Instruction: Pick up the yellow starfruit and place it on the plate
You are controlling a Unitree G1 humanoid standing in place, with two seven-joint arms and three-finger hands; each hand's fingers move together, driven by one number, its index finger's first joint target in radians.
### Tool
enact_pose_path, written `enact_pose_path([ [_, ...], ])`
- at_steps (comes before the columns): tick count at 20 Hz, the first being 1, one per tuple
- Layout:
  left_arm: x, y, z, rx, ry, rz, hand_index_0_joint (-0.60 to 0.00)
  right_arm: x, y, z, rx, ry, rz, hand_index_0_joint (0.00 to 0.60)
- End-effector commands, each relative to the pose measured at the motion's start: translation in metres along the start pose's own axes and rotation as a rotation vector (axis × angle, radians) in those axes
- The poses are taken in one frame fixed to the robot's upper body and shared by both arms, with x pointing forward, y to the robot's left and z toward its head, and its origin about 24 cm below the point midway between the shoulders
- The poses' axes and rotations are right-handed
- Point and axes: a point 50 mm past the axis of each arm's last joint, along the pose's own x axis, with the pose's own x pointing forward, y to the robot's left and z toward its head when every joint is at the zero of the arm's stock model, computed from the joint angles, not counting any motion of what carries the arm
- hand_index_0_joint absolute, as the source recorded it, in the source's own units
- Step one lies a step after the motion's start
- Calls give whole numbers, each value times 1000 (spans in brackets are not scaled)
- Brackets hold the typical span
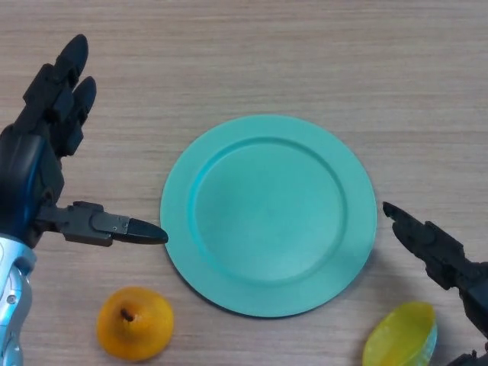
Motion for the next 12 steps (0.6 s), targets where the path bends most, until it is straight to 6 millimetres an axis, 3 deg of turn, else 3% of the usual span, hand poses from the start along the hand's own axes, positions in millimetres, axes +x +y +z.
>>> enact_pose_path([
  [1, 0, 15, 31, 66, -173, 63, 0, -8, -11, 13, -98, -126, -69, 0],
  [10, 2, 17, 30, 50, -163, 66, 0, -12, -7, -16, -97, -40, -72, 0],
  [11, 1, 17, 30, 50, -163, 65, 0, -13, -7, -17, -98, -35, -68, 150],
  [12, 1, 17, 30, 50, -162, 65, 0, -13, -6, -18, -99, -31, -65, 250],
])
